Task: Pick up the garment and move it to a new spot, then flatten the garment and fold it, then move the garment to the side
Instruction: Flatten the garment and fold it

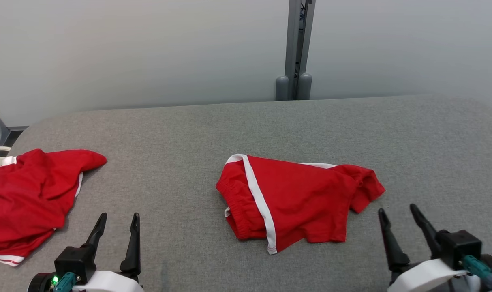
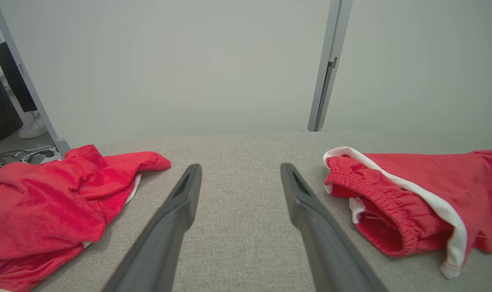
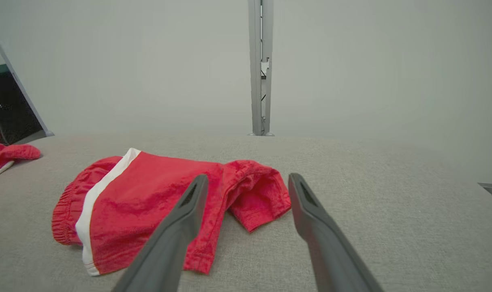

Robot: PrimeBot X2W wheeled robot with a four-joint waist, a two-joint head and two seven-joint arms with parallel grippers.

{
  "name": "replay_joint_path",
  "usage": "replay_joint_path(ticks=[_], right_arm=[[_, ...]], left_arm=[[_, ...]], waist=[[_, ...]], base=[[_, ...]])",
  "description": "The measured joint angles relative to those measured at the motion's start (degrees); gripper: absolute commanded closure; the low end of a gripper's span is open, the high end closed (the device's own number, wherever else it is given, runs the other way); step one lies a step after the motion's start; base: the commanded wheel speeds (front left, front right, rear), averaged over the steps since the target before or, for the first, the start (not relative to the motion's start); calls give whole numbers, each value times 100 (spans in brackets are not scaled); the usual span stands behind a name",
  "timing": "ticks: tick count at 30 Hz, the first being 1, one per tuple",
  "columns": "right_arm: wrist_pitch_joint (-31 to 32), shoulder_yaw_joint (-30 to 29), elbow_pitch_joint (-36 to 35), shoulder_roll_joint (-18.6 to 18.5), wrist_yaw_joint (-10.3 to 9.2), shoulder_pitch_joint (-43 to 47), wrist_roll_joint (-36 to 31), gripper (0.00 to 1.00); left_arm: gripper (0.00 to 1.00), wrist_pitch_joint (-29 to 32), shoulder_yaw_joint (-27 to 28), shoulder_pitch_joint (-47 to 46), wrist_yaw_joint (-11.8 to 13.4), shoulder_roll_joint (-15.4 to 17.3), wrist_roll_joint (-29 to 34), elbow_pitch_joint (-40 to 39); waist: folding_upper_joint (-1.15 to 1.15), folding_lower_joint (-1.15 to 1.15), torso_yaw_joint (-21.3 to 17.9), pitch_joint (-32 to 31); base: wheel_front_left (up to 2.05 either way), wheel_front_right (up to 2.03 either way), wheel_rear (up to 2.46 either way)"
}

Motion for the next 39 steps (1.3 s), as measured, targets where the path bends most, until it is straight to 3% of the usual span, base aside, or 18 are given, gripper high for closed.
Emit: replay_joint_path(ticks=[12,23,24,25,26,27,33,39], right_arm=[[899,1911,890,-145,5,-465,165,0],[775,2291,1828,-247,5,-1371,125,0],[789,2315,1941,-245,5,-1427,125,3],[795,2318,2048,-244,5,-1466,129,41],[822,2318,2145,-238,5,-1517,159,64],[843,2319,2225,-235,5,-1571,167,100],[677,2267,2376,-243,5,-1695,263,100],[494,1842,1823,-430,7,-1598,260,100]], left_arm=[[0,-36,-142,-394,-62,-126,20,57],[0,-156,-272,-787,-129,-405,116,241],[0,-166,-275,-825,-141,-425,118,265],[0,-180,-274,-854,-162,-438,120,293],[0,-180,-274,-876,-169,-450,132,325],[0,-183,-277,-893,-172,-464,146,346],[0,-204,-223,-931,-180,-497,165,444],[0,-213,-168,-943,-221,-488,219,480]], waist=[[0,0,490,323],[0,0,974,945],[0,0,1006,992],[0,0,1036,1030],[0,0,1061,1062],[0,0,1081,1089],[0,0,1026,1150],[0,0,826,1106]], base=[[0,0,0],[0,0,0],[0,0,0],[0,0,0],[0,0,0],[0,0,0],[0,0,0],[0,0,0]])
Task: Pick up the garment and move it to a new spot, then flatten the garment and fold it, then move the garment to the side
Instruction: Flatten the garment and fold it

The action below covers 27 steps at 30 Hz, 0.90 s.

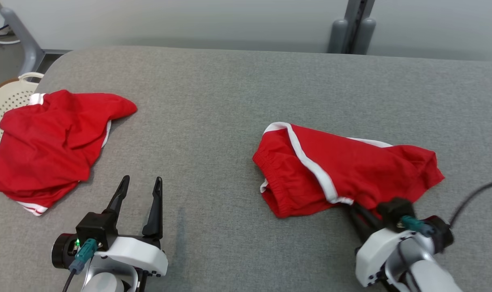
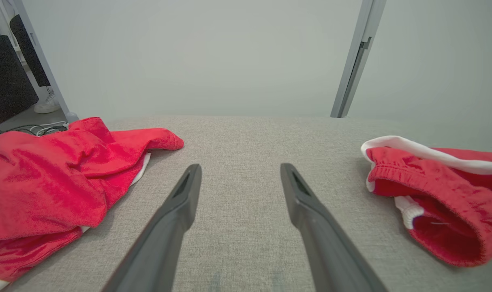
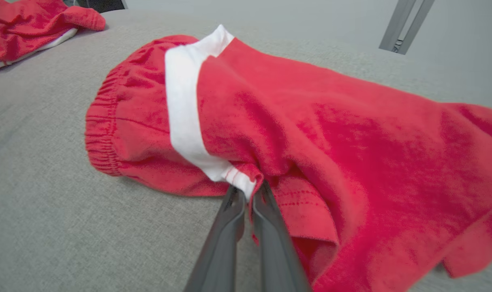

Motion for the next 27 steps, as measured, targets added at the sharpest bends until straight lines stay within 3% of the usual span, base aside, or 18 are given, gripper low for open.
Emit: replay_joint_path(ticks=[9,12,17,24,25,26,27], right_arm=[[274,-1267,-1726,-37,0,629,-270,100],[414,-1740,-1993,-25,0,731,-360,100],[481,-2377,-1947,2,0,759,-449,100],[277,-2541,-1151,38,0,354,-443,100],[225,-2538,-1043,48,0,287,-437,61],[167,-2537,-946,56,0,224,-437,5],[102,-2536,-867,67,0,160,-436,0]], left_arm=[[0,-1,62,-5,-5,7,51,-30],[0,-1,68,-9,-7,5,62,-38],[0,-1,81,-28,-15,12,90,-59],[0,-9,81,-163,-40,20,103,-119],[0,-9,81,-181,-40,20,104,-127],[0,-9,82,-204,-41,20,108,-135],[0,-9,85,-220,-51,20,110,-141]], waist=[[0,0,-300,-74],[0,0,-359,-67],[0,0,-397,-10],[0,0,-401,205],[0,0,-402,240],[0,0,-403,274],[0,0,-407,302]], base=[[0,0,0],[0,0,0],[0,0,0],[0,0,0],[0,0,0],[0,0,0],[0,0,0]])
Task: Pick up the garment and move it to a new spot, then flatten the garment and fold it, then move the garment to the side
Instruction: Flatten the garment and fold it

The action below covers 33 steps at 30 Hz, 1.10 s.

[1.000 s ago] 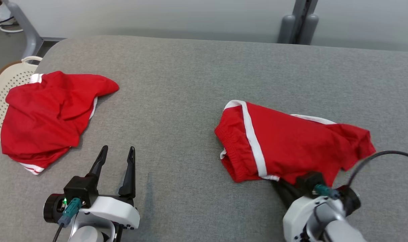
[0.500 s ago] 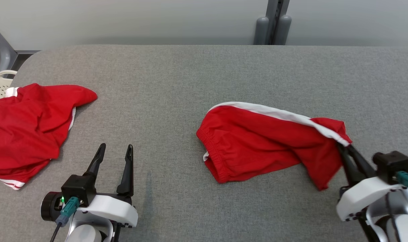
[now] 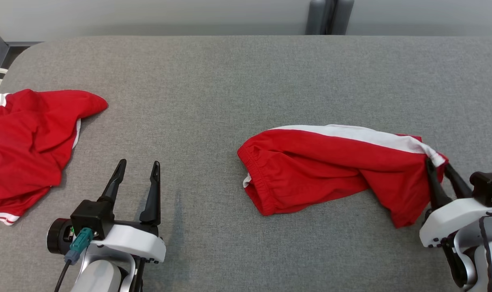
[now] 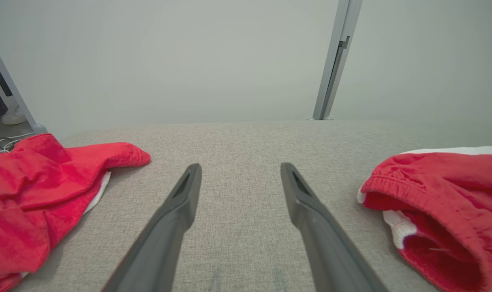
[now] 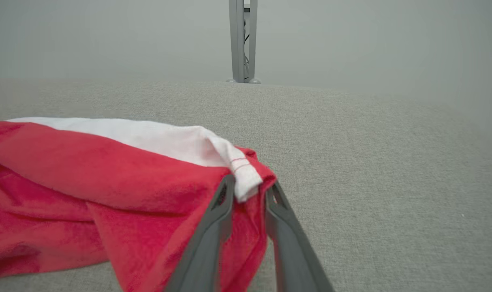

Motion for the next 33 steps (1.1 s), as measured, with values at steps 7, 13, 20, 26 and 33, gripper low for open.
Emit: replay_joint_path(ticks=[7,13,20,26,33], right_arm=[[-557,-168,74,108,0,-126,100,0],[-1035,-85,-485,220,0,59,223,0],[-1016,21,-1074,294,0,519,244,0],[-873,54,-1367,333,-1,843,291,0],[-760,64,-1495,353,0,956,321,0]], left_arm=[[0,0,22,-4,8,1,1,-3],[0,-1,58,27,21,32,-18,14],[0,44,15,184,45,60,-20,-20],[0,97,-14,256,45,97,-56,-44],[0,254,-67,226,45,147,-62,-86]], waist=[[0,0,-78,5],[0,0,-207,-215],[0,0,-345,-468],[0,0,-423,-557],[0,0,-461,-594]], base=[[0,0,0],[0,0,0],[0,0,0],[0,0,0],[0,0,0]])
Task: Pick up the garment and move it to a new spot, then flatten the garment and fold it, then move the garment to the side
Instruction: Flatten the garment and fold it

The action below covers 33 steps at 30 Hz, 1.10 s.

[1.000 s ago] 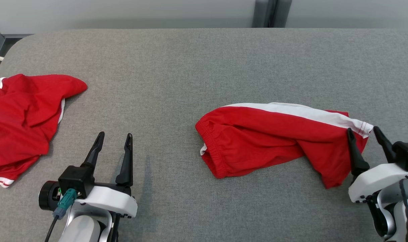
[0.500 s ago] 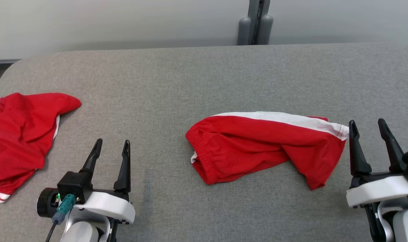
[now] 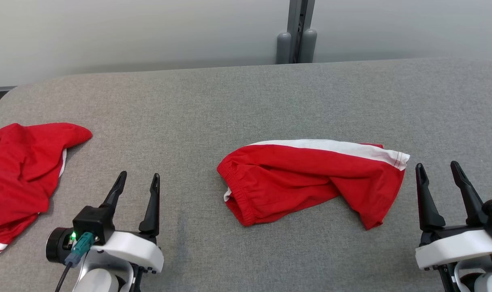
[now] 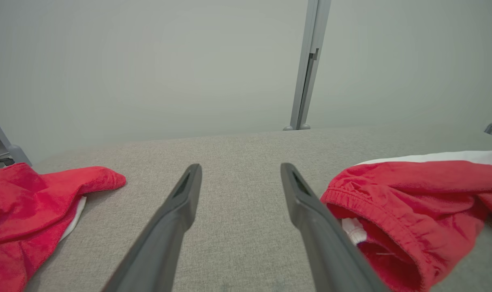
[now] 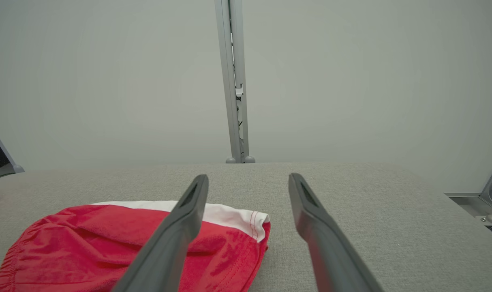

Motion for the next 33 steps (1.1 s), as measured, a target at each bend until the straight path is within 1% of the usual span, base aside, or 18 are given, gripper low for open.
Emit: replay_joint_path(ticks=[3,5,6,10,14,18,21,23,29,30,31,32,33], right_arm=[[15,0,-32,2,-1,1,31,0],[20,-7,-49,3,0,-2,62,0],[23,-2,-54,3,-1,-9,69,0],[34,67,-59,5,0,-126,70,0],[21,157,-23,10,-1,-201,71,0],[-20,230,52,10,0,-282,126,0],[-60,267,140,10,-1,-356,162,0],[-70,277,182,10,0,-359,168,0],[-118,281,281,10,-1,-435,177,0],[-120,282,292,10,-1,-450,177,0],[-121,281,294,10,-1,-463,177,0],[-133,281,297,10,-1,-472,177,0],[-137,285,302,10,-1,-472,183,0]], left_arm=[[0,93,-69,-132,0,-21,1,-37],[0,234,-116,-345,-41,-103,-30,-60],[0,303,-154,-475,-83,-154,-71,-56],[0,868,-350,-1110,-409,-409,-353,120],[0,1657,-489,-1597,-666,-578,-699,657],[0,2248,-520,-2012,-878,-677,-1028,1295],[0,2584,-521,-2193,-1021,-716,-1266,1746],[0,2752,-586,-2280,-1072,-730,-1280,1975],[0,3098,-705,-2391,-1221,-804,-1467,2404],[12,3163,-731,-2403,-1265,-816,-1526,2434],[35,3155,-761,-2415,-1281,-817,-1545,2438],[80,3104,-805,-2434,-1314,-813,-1517,2438],[100,3054,-838,-2448,-1319,-813,-1491,2436]], waist=[[0,0,8,28],[0,0,14,86],[0,0,17,122],[0,0,6,300],[0,0,-66,473],[0,0,-186,625],[0,0,-288,710],[0,0,-340,754],[0,0,-409,813],[0,0,-413,812],[0,0,-417,812],[0,0,-421,811],[0,0,-423,810]], base=[[0,0,0],[0,0,0],[0,0,0],[0,0,0],[0,0,0],[0,0,0],[0,0,0],[0,0,0],[0,0,0],[0,0,0],[0,0,0],[0,0,0],[0,0,0]])
